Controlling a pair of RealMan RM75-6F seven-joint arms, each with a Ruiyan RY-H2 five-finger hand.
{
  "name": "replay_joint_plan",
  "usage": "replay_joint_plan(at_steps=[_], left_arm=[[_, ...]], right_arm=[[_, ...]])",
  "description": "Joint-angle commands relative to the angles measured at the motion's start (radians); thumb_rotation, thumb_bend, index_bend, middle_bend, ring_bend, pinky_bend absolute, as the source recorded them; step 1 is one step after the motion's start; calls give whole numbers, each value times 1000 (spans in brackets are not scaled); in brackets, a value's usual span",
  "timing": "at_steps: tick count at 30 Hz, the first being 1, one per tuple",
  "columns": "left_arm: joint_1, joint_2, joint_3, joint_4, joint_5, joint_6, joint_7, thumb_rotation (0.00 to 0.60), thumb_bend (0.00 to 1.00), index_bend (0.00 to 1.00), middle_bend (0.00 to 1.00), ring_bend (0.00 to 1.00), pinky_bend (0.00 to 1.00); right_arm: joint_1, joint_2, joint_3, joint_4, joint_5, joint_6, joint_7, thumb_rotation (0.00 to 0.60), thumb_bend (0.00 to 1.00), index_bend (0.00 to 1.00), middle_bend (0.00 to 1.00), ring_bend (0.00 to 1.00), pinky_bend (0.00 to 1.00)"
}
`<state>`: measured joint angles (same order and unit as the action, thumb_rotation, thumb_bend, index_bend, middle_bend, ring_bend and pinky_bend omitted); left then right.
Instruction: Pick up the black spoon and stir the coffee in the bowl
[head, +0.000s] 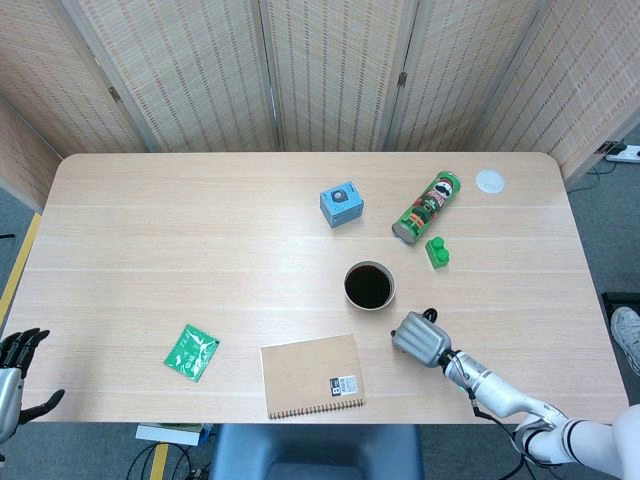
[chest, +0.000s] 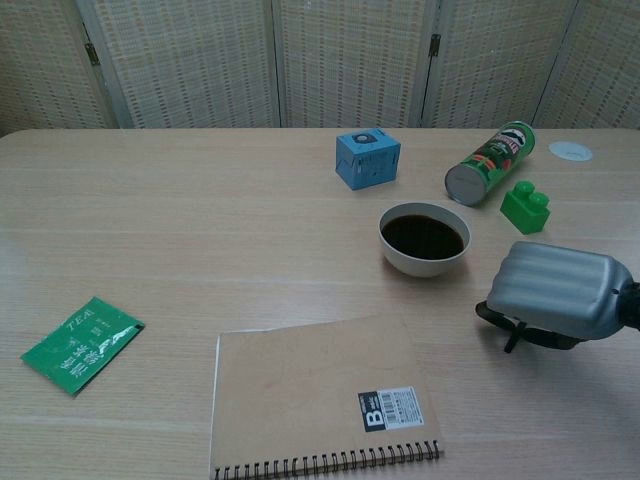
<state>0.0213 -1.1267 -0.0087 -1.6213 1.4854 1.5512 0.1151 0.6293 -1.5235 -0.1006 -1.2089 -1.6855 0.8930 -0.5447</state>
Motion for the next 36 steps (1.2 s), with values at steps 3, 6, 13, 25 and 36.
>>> replay_joint_plan(at_steps=[3,6,13,25,36], left_arm=[[1,0,0,3,-1,-1,-3,600,207,184,171,140,190],[2,0,0,5,-2,-1,-5,600,207,184,171,140,190],[3,-1,0,5,0,1,-5,600,206,184,171,140,189],[-4,1,-6,-10,10,3,7,600,206,184,171,140,189],[-11,3,-5,-31,19,-2,27,600,207,184,171,140,190]], right_arm=[[1,-5,-3,6,2,-3,4,600,281,541,996,1000,1000],[-1,-8,-7,13,1,0,11,600,288,555,996,1000,1000],[-12,-6,2,15,1,49,66,600,313,592,1000,1000,1000],[-42,77,66,-96,17,210,228,600,340,639,1000,1000,1000],[-1,98,195,-189,143,194,464,600,364,658,1000,1000,1000]])
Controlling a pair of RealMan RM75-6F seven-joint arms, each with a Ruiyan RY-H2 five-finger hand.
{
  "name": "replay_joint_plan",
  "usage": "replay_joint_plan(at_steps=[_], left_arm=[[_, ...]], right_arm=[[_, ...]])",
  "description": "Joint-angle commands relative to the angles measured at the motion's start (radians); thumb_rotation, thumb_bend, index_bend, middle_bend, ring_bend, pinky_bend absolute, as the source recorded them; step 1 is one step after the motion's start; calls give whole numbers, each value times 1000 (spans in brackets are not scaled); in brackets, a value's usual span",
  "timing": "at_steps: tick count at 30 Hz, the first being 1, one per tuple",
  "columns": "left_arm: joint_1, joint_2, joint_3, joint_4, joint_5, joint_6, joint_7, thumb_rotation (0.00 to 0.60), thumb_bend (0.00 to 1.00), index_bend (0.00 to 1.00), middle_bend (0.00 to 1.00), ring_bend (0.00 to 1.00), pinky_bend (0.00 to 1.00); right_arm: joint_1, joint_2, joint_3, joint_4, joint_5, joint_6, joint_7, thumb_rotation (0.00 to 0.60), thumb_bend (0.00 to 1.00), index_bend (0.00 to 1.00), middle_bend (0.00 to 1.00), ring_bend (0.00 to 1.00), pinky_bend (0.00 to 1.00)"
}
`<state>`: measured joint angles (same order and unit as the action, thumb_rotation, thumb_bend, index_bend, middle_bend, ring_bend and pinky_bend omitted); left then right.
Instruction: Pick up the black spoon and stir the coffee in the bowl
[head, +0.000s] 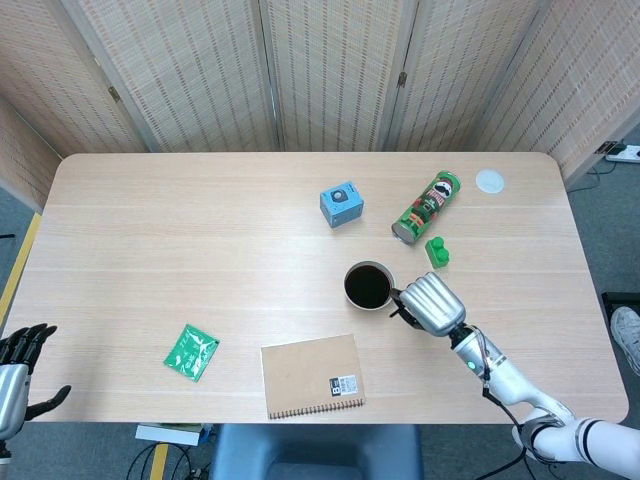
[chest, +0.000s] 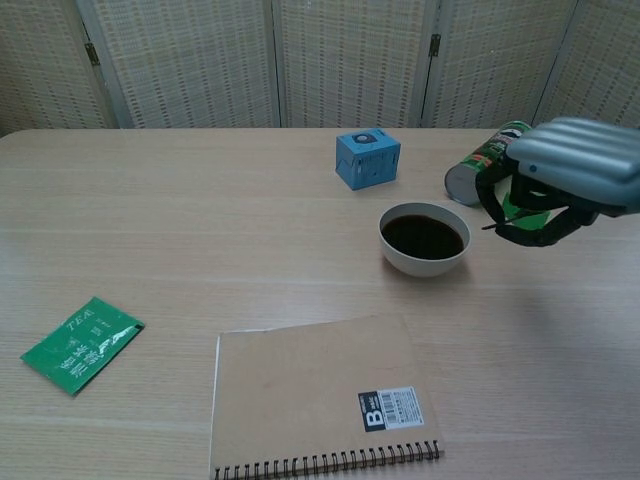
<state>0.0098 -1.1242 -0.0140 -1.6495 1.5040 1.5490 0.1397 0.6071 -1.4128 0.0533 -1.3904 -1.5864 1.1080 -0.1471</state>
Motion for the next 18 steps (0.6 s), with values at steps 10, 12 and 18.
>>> replay_joint_plan(at_steps=[10,12,18], left_arm=[[7,12,5,-19,1,8,10,600,207,184,171,140,189],[8,14,5,-20,-1,8,10,600,207,184,171,140,190],[10,16,7,-17,-7,5,4,600,207,184,171,140,190]], right_arm=[[101,-137,127,77,160,-135,314,600,364,664,1000,1000,1000],[114,-165,140,99,183,-161,364,600,370,664,1000,1000,1000],[150,-238,166,183,235,-224,454,600,386,673,1000,1000,1000]])
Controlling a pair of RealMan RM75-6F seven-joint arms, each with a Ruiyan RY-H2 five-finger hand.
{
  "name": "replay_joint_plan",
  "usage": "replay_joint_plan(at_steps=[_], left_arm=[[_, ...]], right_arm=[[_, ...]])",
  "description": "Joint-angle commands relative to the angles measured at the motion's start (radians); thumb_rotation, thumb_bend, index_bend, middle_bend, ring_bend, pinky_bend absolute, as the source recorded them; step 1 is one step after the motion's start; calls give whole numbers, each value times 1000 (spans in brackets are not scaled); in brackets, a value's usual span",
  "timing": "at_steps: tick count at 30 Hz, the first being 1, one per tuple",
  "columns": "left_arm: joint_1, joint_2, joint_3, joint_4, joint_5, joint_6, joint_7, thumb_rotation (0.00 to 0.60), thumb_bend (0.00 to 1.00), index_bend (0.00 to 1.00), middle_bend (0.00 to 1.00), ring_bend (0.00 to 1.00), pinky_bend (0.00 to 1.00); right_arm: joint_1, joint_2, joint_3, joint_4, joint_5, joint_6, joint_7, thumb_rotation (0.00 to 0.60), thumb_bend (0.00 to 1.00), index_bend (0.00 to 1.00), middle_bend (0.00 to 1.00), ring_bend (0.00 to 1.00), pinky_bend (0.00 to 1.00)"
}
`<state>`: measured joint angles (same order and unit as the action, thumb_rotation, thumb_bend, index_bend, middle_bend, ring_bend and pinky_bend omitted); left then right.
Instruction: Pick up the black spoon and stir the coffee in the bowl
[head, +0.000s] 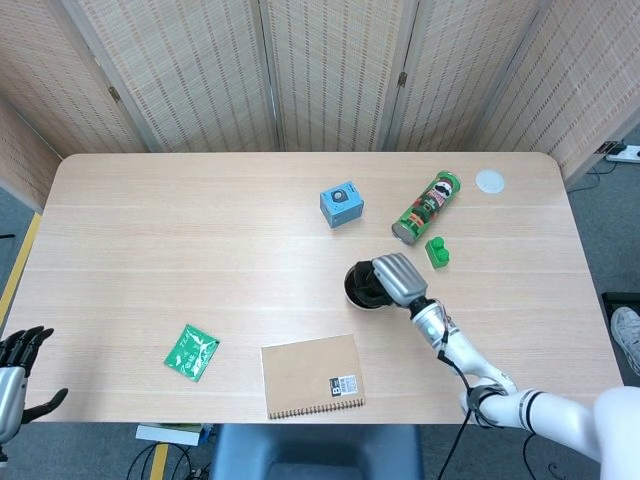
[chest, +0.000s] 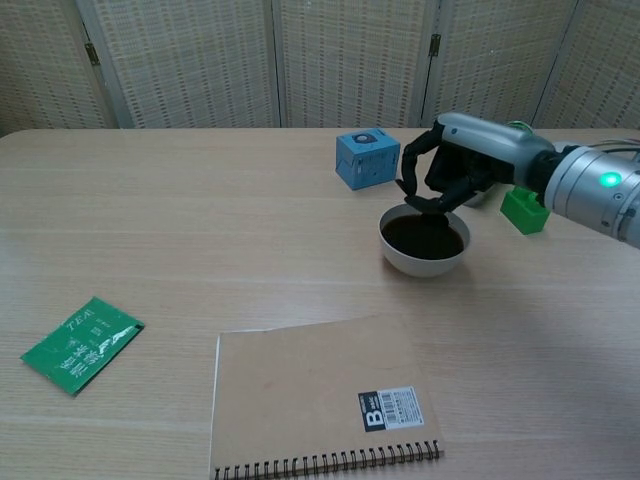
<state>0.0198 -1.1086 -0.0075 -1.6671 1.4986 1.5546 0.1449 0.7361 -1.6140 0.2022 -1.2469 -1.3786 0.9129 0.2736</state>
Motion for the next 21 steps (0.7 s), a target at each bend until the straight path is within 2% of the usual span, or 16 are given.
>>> replay_joint_plan(at_steps=[1,10,16,21], left_arm=[[0,0,0,2,-2,-2,-2,600,207,184,171,140,190],[2,0,-2,11,-16,-7,-9,600,207,184,171,140,189],[4,1,-1,11,-19,-7,-6,600,206,184,171,140,189],[7,1,0,9,-19,-4,-2,600,207,184,171,140,189]], right_arm=[[25,-47,20,49,32,-35,44,600,386,673,1000,1000,1000],[59,-132,44,167,58,-93,197,600,386,678,1000,1000,1000],[69,-166,28,224,33,-102,267,600,386,682,1000,1000,1000],[58,-158,0,219,-1,-92,319,600,386,683,1000,1000,1000]])
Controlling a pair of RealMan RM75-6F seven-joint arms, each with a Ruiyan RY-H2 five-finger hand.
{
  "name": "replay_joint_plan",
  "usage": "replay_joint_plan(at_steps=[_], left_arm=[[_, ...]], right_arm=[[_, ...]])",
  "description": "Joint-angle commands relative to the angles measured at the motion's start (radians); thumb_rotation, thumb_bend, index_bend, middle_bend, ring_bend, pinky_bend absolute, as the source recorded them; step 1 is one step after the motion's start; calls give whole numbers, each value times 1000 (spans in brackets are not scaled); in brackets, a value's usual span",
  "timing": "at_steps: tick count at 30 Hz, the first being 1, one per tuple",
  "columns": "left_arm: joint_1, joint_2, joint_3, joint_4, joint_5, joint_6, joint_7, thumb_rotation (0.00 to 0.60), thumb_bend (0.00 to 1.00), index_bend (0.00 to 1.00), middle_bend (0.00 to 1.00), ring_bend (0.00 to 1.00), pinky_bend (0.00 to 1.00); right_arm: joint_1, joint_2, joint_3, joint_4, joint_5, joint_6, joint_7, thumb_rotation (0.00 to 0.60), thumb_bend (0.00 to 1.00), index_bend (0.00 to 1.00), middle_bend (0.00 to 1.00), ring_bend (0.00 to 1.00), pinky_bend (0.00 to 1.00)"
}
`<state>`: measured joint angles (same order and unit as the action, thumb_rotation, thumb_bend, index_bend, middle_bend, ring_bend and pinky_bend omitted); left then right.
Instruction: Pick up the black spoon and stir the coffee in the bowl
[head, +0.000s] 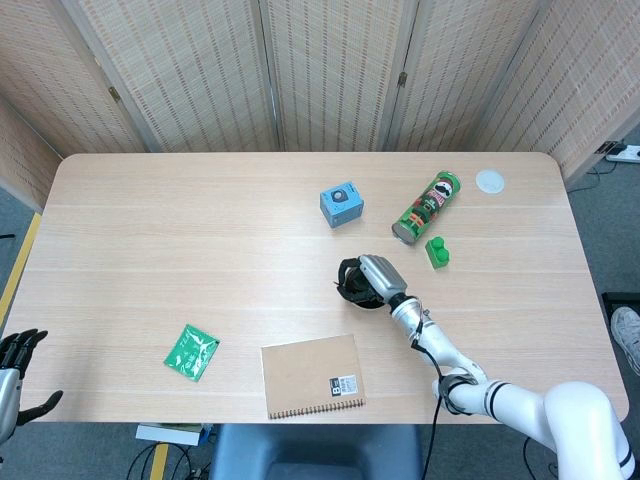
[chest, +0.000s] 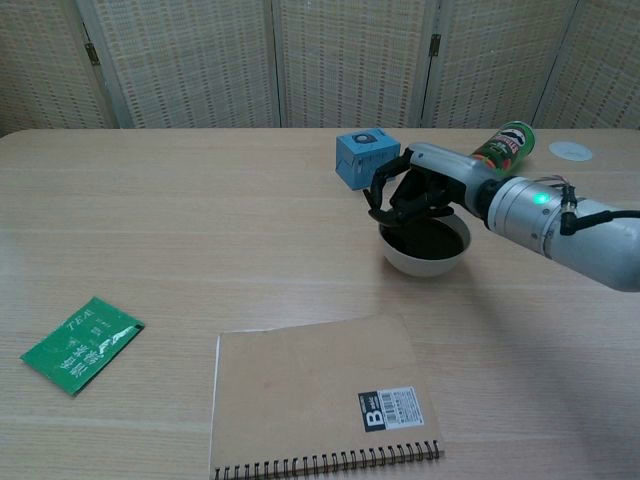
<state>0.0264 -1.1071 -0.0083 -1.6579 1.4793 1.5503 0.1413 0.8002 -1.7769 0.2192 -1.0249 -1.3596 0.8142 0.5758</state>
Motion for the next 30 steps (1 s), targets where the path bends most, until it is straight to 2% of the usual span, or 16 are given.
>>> replay_joint_plan(at_steps=[1,8,13,24,30], left_arm=[[0,-1,1,-1,1,0,2,600,207,184,171,140,189],[-6,-4,-1,-6,5,-5,11,600,207,184,171,140,190],[-8,-7,-1,-8,5,-9,18,600,207,184,171,140,190],[-3,3,-2,-9,-12,-9,20,600,207,184,171,140,189],[0,2,-2,-5,-18,-11,17,600,207,184,171,140,189]], right_arm=[[-10,10,-24,-6,-27,11,22,600,386,684,1000,1000,1000],[-46,63,-65,-23,-57,37,49,600,389,687,1000,1000,1000],[-50,78,-62,11,-48,33,62,600,391,692,1000,1000,1000],[15,-10,-23,143,-33,-8,92,600,393,693,1000,1000,1000],[42,-46,-23,168,-44,-20,108,600,394,692,1000,1000,1000]])
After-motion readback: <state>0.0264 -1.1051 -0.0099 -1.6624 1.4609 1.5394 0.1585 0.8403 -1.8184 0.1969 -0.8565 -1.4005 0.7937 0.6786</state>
